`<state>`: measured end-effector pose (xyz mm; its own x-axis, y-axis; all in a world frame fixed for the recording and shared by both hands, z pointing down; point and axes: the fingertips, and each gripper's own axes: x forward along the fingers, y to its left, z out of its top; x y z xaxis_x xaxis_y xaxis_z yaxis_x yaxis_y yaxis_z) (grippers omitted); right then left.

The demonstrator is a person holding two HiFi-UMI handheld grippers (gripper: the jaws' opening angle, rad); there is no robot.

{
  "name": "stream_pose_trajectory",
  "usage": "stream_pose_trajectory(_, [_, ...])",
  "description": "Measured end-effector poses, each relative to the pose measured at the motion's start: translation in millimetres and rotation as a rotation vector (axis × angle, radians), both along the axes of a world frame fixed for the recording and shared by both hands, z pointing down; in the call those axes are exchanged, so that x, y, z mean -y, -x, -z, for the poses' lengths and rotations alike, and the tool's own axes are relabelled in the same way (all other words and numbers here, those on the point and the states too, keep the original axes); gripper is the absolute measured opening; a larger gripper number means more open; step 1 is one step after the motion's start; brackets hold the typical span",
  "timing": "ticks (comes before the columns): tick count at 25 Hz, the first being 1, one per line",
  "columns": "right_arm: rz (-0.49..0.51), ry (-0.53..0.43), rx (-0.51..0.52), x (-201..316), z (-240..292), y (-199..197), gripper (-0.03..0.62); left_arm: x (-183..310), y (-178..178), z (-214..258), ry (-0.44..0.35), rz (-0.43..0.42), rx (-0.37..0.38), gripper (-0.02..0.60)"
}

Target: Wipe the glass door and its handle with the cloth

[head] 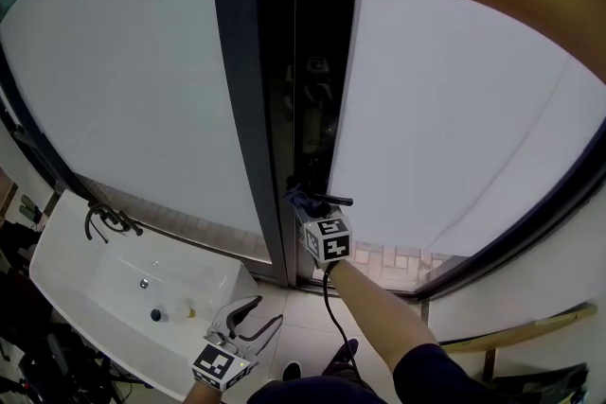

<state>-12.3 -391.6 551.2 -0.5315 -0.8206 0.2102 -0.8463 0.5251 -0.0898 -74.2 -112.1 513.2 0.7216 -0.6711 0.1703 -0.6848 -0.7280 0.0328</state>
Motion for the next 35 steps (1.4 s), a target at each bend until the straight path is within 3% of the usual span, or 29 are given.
stream_pose_trajectory(10, [0.003, 0.032, -0.18, -1.6, -24.9, -36.3, 0.138, 1.2, -5.5, 0.4, -0.008, -0.012, -0.002, 0.206])
stream_pose_trajectory(14, [-0.051, 0.094, -0.246, -2.6, -46.0, -63.3, 0.138, 1.0, -8.2, 1.2, -0.006, -0.022, -0.007, 0.206])
stream_pose_trajectory(17, [-0.112, 0.127, -0.182, -6.3, -55.7, -93.6, 0.138, 1.2, -7.8, -1.3, -0.007, -0.027, -0.004, 0.206])
stream_pose_trajectory(21, [-0.145, 0.217, -0.005, -16.1, -72.2, -110.2, 0.14, 4.1, -7.1, -4.3, -0.002, -0.031, -0.002, 0.206])
stream_pose_trajectory(29, [0.003, 0.418, 0.4, -19.3, -93.0, -35.6, 0.141, 10.5, -10.3, -5.5, 0.007, -0.031, 0.008, 0.206])
stream_pose_trajectory(35, [0.108, 0.398, 0.374, 1.1, -88.0, -0.4, 0.141, 10.5, -0.2, -11.5, 0.028, 0.001, 0.028, 0.206])
